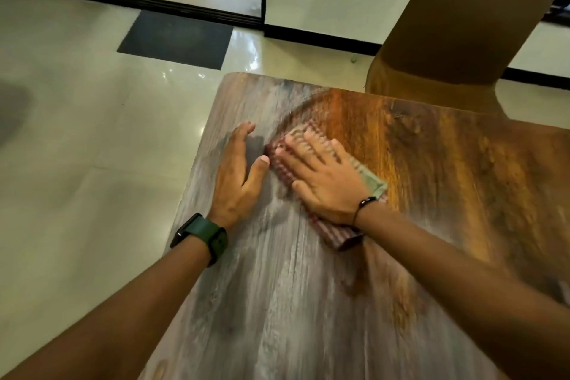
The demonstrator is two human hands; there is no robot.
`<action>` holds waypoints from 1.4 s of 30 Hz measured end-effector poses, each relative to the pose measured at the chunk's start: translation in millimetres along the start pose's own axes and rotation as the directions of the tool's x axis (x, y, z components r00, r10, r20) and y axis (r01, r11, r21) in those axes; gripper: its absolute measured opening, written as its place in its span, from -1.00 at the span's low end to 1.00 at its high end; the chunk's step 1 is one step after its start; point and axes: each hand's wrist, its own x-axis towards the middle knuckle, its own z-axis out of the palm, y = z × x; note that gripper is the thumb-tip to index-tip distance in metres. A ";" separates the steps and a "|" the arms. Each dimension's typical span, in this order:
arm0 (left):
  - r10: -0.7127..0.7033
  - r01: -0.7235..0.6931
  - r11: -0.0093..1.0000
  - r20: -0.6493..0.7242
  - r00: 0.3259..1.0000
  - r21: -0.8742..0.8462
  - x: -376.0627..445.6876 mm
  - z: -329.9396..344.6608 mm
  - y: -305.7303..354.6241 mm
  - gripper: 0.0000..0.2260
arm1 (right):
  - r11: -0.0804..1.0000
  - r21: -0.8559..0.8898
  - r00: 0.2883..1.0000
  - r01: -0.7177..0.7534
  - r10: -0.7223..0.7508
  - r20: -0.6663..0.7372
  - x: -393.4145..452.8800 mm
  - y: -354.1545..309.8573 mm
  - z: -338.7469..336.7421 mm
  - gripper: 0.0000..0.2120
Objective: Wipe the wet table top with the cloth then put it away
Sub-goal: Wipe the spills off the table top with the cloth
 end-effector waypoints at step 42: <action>-0.199 0.152 0.960 -0.192 0.961 -0.236 -1.5 -0.5 2.9 -0.28 | 0.998 0.029 0.997 0.057 -0.055 -0.062 39.1 -77.2 6.6 -0.39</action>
